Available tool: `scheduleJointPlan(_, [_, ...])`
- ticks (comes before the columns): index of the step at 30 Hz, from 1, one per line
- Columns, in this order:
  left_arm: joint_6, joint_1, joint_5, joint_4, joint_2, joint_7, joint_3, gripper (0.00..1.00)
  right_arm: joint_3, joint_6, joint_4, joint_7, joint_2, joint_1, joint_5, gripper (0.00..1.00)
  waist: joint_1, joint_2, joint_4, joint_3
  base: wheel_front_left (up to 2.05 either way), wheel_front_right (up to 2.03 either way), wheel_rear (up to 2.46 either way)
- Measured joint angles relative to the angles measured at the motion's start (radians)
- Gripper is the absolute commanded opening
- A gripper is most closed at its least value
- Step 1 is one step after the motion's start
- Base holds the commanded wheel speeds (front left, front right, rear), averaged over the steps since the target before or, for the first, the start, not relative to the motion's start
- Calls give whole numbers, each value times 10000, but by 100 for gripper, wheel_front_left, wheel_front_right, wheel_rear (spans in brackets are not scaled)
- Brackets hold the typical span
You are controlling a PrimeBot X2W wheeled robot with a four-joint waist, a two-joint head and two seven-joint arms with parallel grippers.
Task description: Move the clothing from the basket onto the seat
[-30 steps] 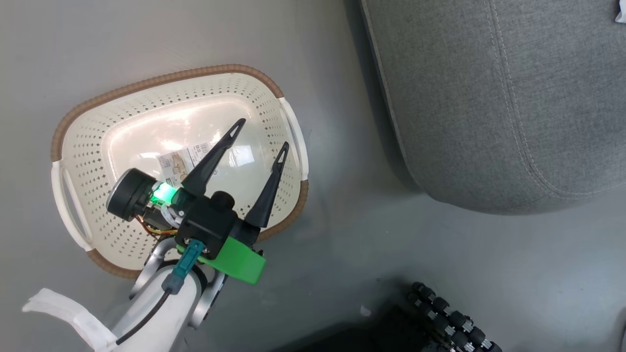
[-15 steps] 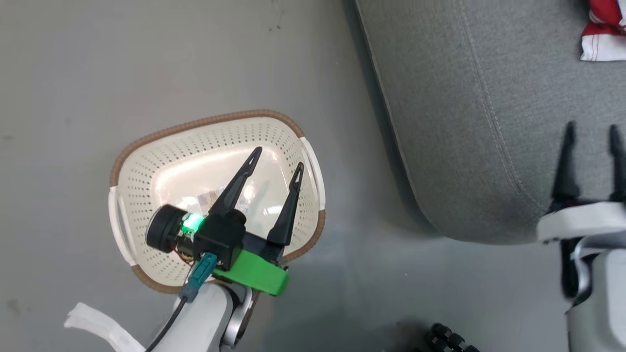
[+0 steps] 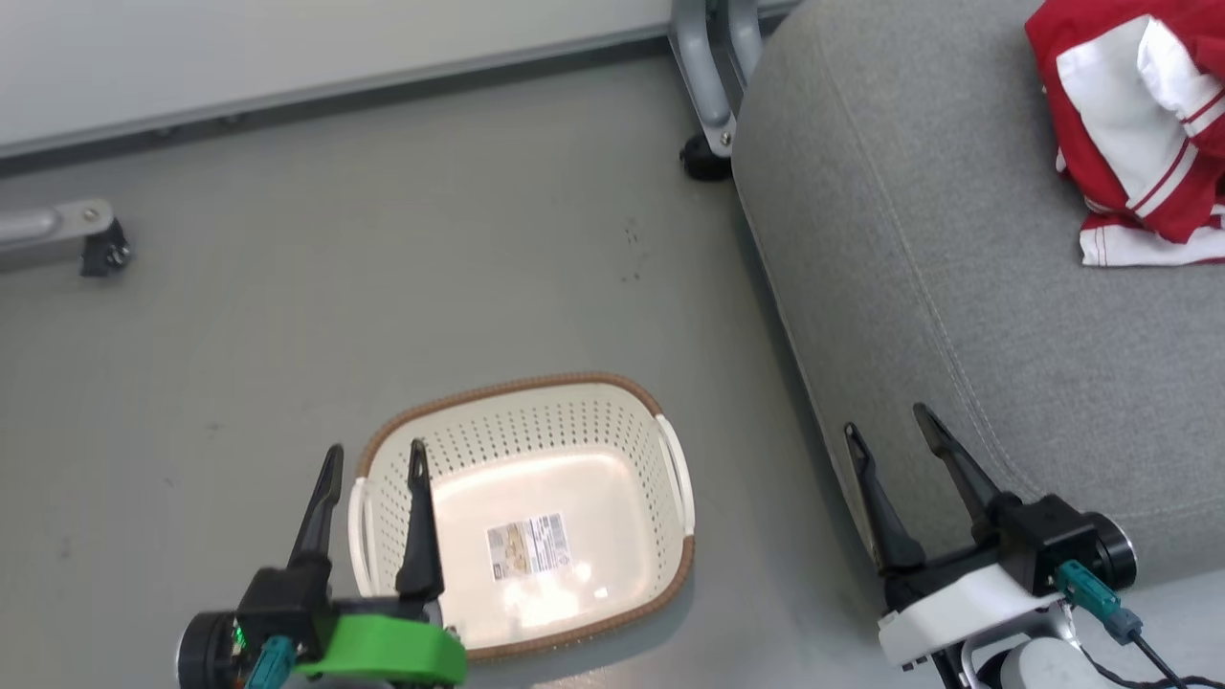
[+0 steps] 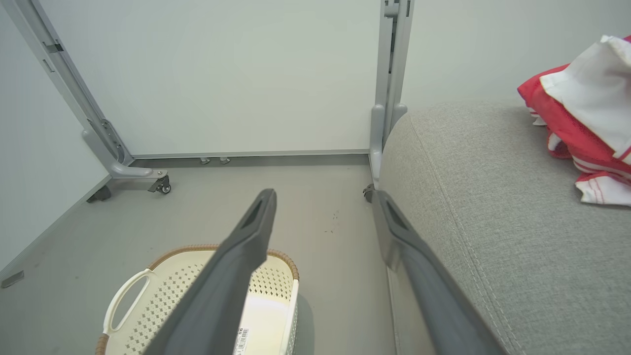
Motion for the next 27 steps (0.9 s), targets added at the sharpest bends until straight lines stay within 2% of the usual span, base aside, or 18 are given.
scheduleJointPlan(8, [-451, 1550, 407, -533, -201, -2, 853, 100, -219, 0, -520, 0, -104, 1091, -290, 100, 0, 0, 492, -1763, 0, 0, 0])
scheduleJointPlan(18, [-759, 2746, 913, -648, -253, 0, 1124, 100, -581, 0, -579, 0, 253, 2274, -422, 100, 0, 0, 918, -3302, 0, 0, 0])
scheduleJointPlan(27, [-761, 2952, 945, -616, -259, 0, 999, 100, -483, 0, -504, 0, 305, 2393, -445, 100, 0, 0, 901, -3611, 0, 0, 0])
